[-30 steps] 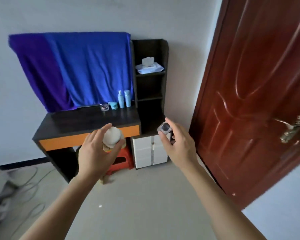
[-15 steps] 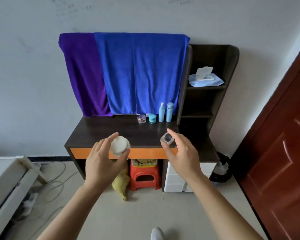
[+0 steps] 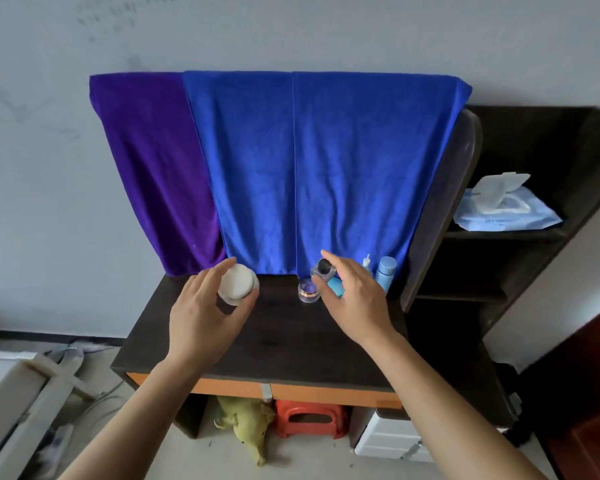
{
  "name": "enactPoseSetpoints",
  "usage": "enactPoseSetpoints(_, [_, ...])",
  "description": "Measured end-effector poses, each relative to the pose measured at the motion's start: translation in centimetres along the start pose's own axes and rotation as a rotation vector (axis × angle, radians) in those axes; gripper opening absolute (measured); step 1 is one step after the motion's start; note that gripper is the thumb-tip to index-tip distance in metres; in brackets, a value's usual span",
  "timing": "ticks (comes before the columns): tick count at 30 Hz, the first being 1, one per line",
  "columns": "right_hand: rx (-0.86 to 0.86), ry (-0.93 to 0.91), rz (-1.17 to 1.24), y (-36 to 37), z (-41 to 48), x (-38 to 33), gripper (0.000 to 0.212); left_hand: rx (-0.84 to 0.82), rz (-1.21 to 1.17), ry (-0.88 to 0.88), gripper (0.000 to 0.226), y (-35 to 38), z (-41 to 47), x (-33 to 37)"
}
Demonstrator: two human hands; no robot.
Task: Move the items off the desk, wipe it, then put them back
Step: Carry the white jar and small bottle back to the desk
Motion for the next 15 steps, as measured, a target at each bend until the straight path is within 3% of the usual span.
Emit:
enactPoseSetpoints(6, [-0.125,0.078,0.001,9.2,4.9,2.5,0.044,-0.096,0.038,-0.026,0.055,5.6,7.0,-8.7])
enactPoseSetpoints(15, [-0.248,0.419,-0.055,21.6,6.0,9.2,0.033,-0.429,0.036,-0.120,0.054,16.9,11.7,-20.7])
Point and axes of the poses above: each hand's wrist, its own z-axis towards the middle knuckle, its own y-axis out of the palm, x = y × z, the point moved 3 cm from there along z, towards the middle knuckle, and after that the axes turned 5 degrees about -y, right-handed, at the moved point
